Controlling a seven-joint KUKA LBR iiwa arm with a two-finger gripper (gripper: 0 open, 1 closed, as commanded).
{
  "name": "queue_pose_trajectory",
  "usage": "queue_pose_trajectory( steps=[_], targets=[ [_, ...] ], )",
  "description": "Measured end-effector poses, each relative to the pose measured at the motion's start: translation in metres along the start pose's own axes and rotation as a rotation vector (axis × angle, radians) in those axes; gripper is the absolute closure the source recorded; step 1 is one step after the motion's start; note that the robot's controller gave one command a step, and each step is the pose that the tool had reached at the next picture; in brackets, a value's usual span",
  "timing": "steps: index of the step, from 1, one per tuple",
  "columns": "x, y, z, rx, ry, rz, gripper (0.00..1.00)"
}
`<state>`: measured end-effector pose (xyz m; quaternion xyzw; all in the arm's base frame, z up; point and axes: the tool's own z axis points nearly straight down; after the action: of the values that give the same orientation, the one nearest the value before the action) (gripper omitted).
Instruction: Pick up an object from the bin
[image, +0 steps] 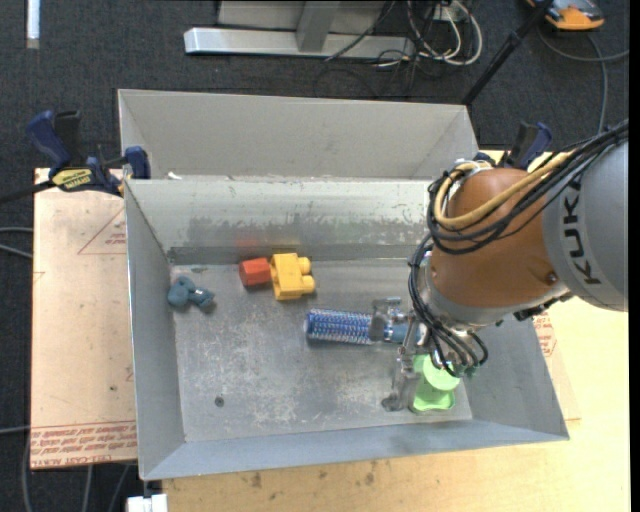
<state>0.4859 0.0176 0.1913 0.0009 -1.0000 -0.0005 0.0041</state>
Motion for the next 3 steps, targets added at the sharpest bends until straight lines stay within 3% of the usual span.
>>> queue_pose_trajectory(
  steps=[1, 2, 3],
  targets=[
    [-0.0698, 0.0052, 0.0762, 0.0, -0.01, -0.066, 0.0],
    [-0.0683, 0.0049, 0.072, 0.0, -0.01, -0.064, 1.0],
    [-0.0682, 0.005, 0.072, 0.0, -0.01, -0.064, 0.0]
  ],
)
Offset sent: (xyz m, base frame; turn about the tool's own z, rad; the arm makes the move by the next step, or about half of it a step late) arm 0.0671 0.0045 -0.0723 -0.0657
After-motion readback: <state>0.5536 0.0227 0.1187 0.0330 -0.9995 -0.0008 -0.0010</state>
